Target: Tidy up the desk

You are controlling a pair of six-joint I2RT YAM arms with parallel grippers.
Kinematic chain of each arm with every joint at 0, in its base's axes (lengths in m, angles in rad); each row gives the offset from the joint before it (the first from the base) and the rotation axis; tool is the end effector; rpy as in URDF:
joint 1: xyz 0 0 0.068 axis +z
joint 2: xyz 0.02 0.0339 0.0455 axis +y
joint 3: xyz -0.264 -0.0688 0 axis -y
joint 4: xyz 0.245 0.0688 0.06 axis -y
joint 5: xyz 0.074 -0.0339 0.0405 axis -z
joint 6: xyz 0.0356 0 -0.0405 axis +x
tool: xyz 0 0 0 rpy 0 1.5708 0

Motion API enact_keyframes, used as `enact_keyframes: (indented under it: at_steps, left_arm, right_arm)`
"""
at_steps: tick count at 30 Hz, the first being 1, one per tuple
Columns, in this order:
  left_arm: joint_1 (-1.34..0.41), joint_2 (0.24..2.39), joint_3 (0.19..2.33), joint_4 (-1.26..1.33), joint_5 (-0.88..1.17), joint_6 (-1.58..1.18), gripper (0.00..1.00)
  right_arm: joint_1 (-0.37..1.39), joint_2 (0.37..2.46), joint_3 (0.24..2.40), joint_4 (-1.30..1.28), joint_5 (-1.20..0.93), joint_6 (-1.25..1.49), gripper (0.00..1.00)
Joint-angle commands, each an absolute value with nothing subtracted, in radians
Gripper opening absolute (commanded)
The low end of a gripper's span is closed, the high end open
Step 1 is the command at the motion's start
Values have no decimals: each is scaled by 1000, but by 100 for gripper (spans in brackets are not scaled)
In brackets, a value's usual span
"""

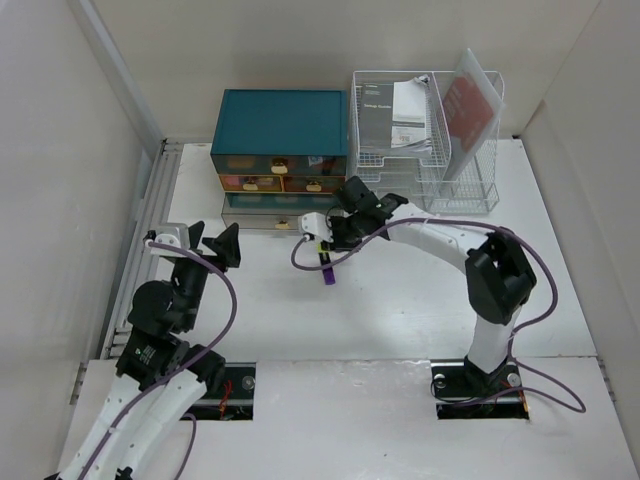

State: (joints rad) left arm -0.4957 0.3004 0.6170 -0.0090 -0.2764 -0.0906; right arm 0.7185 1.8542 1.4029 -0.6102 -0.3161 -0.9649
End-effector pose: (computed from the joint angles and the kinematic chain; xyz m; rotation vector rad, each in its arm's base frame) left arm 0.0795 -0.0319 0.3577 0.0188 1.2820 -0.3298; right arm 0.2886 0.2670 0.2200 -1.9964 1.6398 0.3257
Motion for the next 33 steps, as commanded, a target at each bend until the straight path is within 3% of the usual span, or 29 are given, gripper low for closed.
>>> enact_keyframes:
  at_steps: [1, 16, 18, 19, 20, 22, 24, 28, 31, 32, 33]
  left_arm:
    - [-499, 324, 614, 34, -261, -75, 68]
    - [-499, 333, 614, 25, -241, -75, 70]
    - [-499, 333, 614, 25, -241, -75, 70]
    - [-499, 333, 614, 25, -241, -75, 70]
    - [-499, 333, 614, 25, -241, -75, 70]
    - [-499, 333, 614, 25, -241, -75, 70]
    - [-499, 333, 614, 25, -241, -75, 70]
    - [-499, 333, 614, 25, -241, -75, 70]
    - [-499, 333, 614, 25, -241, -75, 70]
    - [-499, 333, 614, 25, -241, -75, 70]
    - [-499, 333, 614, 25, -241, -75, 70]
  right_arm:
    - [752, 1772, 1509, -526, -290, -888, 0]
    - [762, 2035, 1788, -400, 70, -736, 2]
    - [762, 2045, 1789, -390, 87, -736, 10]
    - [762, 2057, 1798, -390, 87, -726, 32]
    - [762, 2057, 1798, -371, 100, -726, 47]
    - [762, 2057, 1778, -361, 100, -715, 59]
    - [762, 2019, 1750, -328, 88, -704, 65]
    - [762, 1931, 1681, -296, 25, -683, 65]
    - [762, 1865, 1617, -296, -81, -670, 52]
    - [762, 1853, 1602, -296, -107, -670, 44]
    - [762, 1853, 1588, -333, -135, -657, 29]
